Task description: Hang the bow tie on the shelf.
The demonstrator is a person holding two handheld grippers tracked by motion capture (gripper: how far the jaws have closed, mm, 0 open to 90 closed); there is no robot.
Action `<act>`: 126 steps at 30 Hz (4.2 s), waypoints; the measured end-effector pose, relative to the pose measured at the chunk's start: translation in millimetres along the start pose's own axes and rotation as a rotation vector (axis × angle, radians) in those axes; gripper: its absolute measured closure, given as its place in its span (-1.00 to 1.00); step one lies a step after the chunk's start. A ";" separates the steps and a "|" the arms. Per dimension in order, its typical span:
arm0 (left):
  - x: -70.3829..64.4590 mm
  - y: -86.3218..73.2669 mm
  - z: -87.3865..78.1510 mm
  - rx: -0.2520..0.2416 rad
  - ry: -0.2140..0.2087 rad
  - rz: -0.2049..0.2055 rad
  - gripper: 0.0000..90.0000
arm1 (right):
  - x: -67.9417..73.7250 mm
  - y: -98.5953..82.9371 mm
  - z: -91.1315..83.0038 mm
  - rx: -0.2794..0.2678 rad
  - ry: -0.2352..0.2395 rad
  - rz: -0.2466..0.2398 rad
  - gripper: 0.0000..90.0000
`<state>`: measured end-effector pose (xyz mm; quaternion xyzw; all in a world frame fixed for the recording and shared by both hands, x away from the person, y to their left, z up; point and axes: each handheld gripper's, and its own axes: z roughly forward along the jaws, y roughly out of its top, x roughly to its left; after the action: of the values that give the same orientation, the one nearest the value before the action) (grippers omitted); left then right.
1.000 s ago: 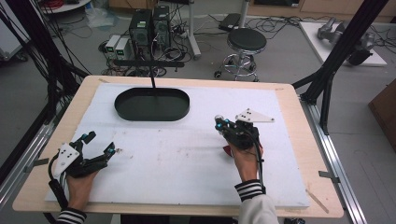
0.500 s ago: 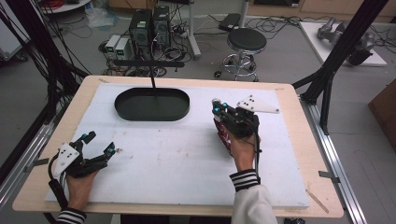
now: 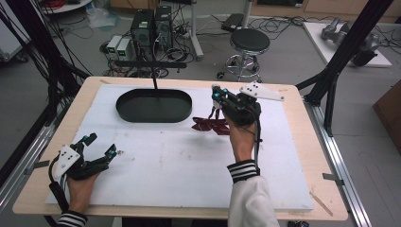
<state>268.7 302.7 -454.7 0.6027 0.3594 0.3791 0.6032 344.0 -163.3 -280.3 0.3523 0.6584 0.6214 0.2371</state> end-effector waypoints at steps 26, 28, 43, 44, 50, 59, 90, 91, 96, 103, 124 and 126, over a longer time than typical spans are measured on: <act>0.2 -0.2 0.1 -0.004 -0.001 -0.006 -0.62 | 1.0 28.7 60.2 -0.050 -0.052 0.028 0.95; 0.5 -0.2 -0.1 -0.003 -0.001 -0.006 -0.62 | 1.3 28.0 66.9 -0.050 -0.054 0.034 0.95; 0.3 -0.4 -0.8 -0.010 0.000 -0.003 -0.62 | 2.1 24.9 116.4 -0.035 -0.073 0.064 0.95; 0.3 -0.4 -0.8 -0.010 0.000 -0.003 -0.62 | 2.8 25.6 120.3 -0.044 -0.077 0.062 0.95; 0.5 -0.5 -1.4 -0.015 0.000 -0.006 -0.62 | 2.3 27.8 139.1 -0.029 -0.076 0.056 0.95; -0.2 -0.8 -2.6 -0.028 -0.001 0.001 -0.63 | -4.3 25.2 159.2 -0.013 -0.091 0.072 0.95; 0.0 -0.8 -2.1 -0.027 -0.005 -0.001 -0.62 | 9.0 32.1 187.3 0.006 -0.068 0.056 0.95; 0.1 -0.8 -2.1 -0.027 -0.005 -0.002 -0.62 | 8.3 31.7 187.1 0.009 -0.071 0.059 0.95; 0.1 -0.7 -1.9 -0.024 -0.006 -0.001 -0.62 | 3.1 30.6 183.7 0.003 -0.092 0.062 0.95; 0.2 -0.6 -2.3 -0.022 -0.006 0.000 -0.62 | 0.6 23.6 190.9 0.025 -0.093 0.070 0.95; 0.2 -0.7 -1.8 -0.020 -0.008 -0.006 -0.62 | 0.8 1.4 216.4 0.130 -0.070 0.089 0.94; 0.5 -0.6 -1.9 -0.019 -0.008 -0.003 -0.62 | -0.5 0.0 217.4 0.141 -0.069 0.090 0.93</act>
<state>267.2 304.0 -455.3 0.5978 0.3542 0.3795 0.6109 507.4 -22.1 -305.4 0.4186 0.6755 0.5710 0.2061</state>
